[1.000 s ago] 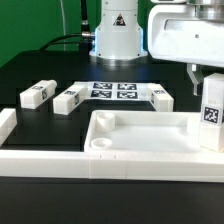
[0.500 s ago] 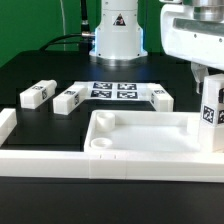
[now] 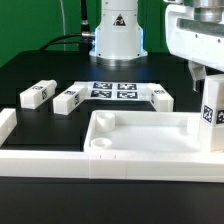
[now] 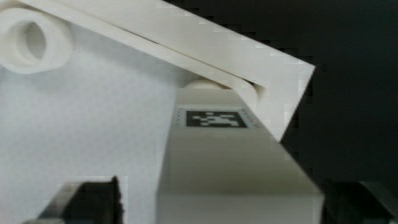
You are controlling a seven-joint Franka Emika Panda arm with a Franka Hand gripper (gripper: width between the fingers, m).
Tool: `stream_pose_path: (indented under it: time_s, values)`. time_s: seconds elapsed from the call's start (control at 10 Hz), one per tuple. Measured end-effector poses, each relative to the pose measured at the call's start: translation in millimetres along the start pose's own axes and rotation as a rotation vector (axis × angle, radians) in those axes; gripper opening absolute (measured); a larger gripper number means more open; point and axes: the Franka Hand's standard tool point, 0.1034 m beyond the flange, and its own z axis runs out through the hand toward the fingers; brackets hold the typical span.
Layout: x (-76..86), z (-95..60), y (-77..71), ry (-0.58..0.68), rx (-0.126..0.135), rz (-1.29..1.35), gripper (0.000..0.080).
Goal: Assemble desk
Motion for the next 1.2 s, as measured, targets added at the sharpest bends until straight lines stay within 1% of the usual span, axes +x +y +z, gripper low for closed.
stream_pose_path:
  time_s: [0.1, 0.2, 0.7, 0.8, 0.9, 1.0, 1.1, 1.2]
  values:
    - [0.1, -0.3, -0.3, 0.007, -0.003, -0.126, 0.064]
    - [0.3, -0.8, -0.8, 0.007, -0.002, -0.232, 0.064]
    - [0.9, -0.3, -0.4, 0.007, -0.004, -0.543, 0.0649]
    - [2.1, -0.2, 0.4, 0.019, -0.018, -0.682, 0.0649]
    - [2.5, -0.2, 0.5, 0.023, -0.023, -0.786, 0.0649]
    - [1.5, -0.1, 0.2, 0.023, -0.024, -0.838, 0.0649]
    - [0.1, 0.7, -0.1, 0.031, -0.034, -0.939, 0.0649]
    - [-0.3, 2.6, 0.0, 0.032, -0.036, -1.02, 0.0649]
